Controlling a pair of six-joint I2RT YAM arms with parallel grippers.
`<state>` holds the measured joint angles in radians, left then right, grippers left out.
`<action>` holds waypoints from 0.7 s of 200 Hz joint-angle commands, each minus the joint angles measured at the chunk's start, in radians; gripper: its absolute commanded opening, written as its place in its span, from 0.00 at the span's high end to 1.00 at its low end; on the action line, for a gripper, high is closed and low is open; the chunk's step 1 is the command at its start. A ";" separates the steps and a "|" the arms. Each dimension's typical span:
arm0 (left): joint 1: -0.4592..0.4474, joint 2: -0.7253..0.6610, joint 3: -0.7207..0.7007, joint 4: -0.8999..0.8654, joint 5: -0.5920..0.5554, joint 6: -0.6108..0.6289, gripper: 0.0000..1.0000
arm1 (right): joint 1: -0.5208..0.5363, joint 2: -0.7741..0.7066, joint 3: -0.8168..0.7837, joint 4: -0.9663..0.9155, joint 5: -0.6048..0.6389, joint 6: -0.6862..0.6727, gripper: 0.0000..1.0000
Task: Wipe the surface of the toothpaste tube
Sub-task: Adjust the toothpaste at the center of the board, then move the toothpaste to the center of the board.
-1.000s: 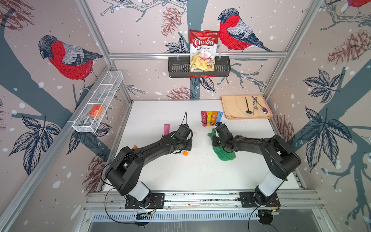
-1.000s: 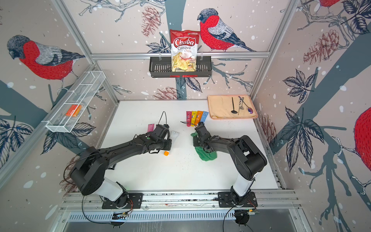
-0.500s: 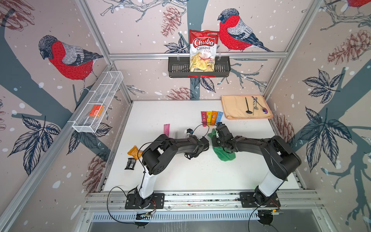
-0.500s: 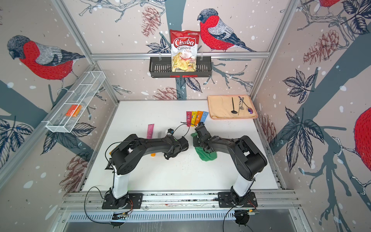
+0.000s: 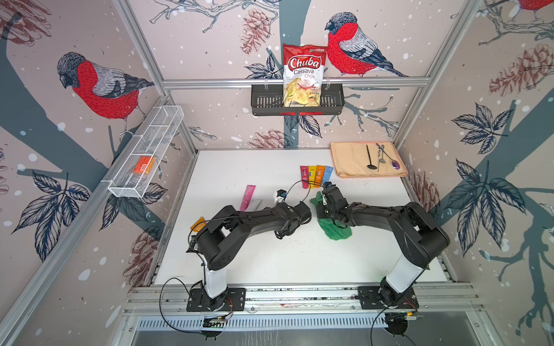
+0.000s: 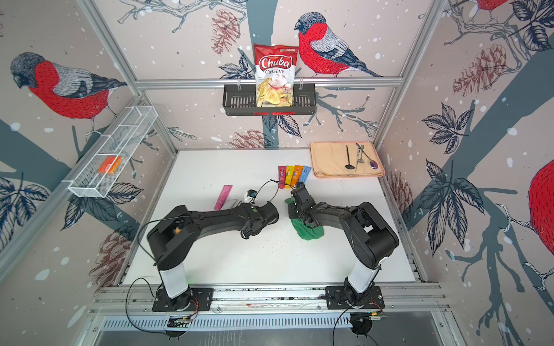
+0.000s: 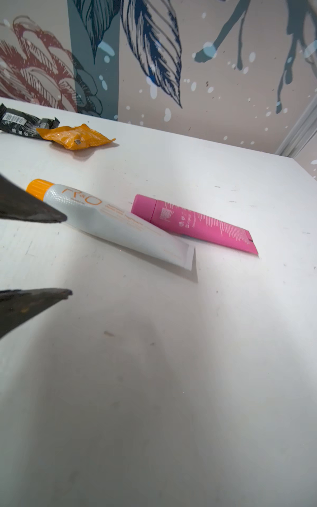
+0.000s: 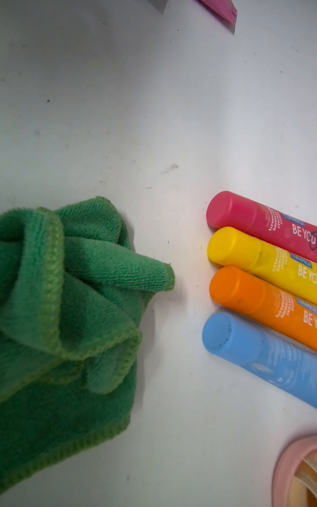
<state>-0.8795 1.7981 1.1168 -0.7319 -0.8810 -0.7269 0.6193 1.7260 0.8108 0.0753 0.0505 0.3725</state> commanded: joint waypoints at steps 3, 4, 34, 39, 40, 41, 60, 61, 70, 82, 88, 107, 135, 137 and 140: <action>0.058 -0.080 -0.061 0.076 0.078 0.060 0.55 | 0.006 0.014 -0.009 -0.109 -0.043 0.003 0.86; 0.061 -0.084 -0.064 0.077 0.080 0.060 0.54 | 0.006 0.014 -0.009 -0.110 -0.043 0.002 0.86; 0.188 -0.229 -0.204 0.172 0.202 0.083 0.46 | 0.015 0.024 0.003 -0.119 -0.029 0.003 0.86; 0.213 -0.258 -0.232 0.202 0.239 0.091 0.45 | 0.017 0.027 0.007 -0.122 -0.028 0.003 0.87; 0.217 -0.263 -0.239 0.209 0.246 0.092 0.44 | 0.017 0.027 0.008 -0.123 -0.027 0.003 0.86; 0.222 -0.268 -0.246 0.216 0.252 0.095 0.44 | 0.017 0.028 0.008 -0.124 -0.026 0.003 0.86; 0.299 -0.360 -0.342 0.317 0.367 0.123 0.36 | 0.024 0.038 0.017 -0.130 -0.017 0.002 0.87; 0.303 -0.364 -0.346 0.320 0.372 0.126 0.35 | 0.024 0.039 0.016 -0.131 -0.017 0.003 0.87; 0.335 -0.391 -0.374 0.341 0.409 0.136 0.33 | 0.025 0.040 0.020 -0.133 -0.015 0.003 0.87; 0.374 -0.415 -0.403 0.369 0.452 0.154 0.32 | 0.025 0.042 0.021 -0.135 -0.016 0.003 0.87; 0.389 -0.424 -0.417 0.386 0.472 0.161 0.32 | 0.025 0.044 0.022 -0.134 -0.015 0.002 0.88; 0.424 -0.416 -0.443 0.457 0.574 0.183 0.32 | 0.025 0.045 0.023 -0.135 -0.018 0.002 0.88; 0.478 -0.372 -0.456 0.520 0.663 0.204 0.32 | 0.022 0.043 0.020 -0.134 -0.021 0.002 0.88; 0.482 -0.370 -0.456 0.524 0.666 0.205 0.33 | 0.021 0.043 0.019 -0.134 -0.021 0.002 0.88; 0.486 -0.367 -0.457 0.528 0.674 0.207 0.33 | 0.022 0.042 0.019 -0.133 -0.021 0.002 0.88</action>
<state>-0.4236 1.4078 0.6678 -0.3008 -0.3248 -0.5579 0.6392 1.7523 0.8413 0.0666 0.0826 0.3721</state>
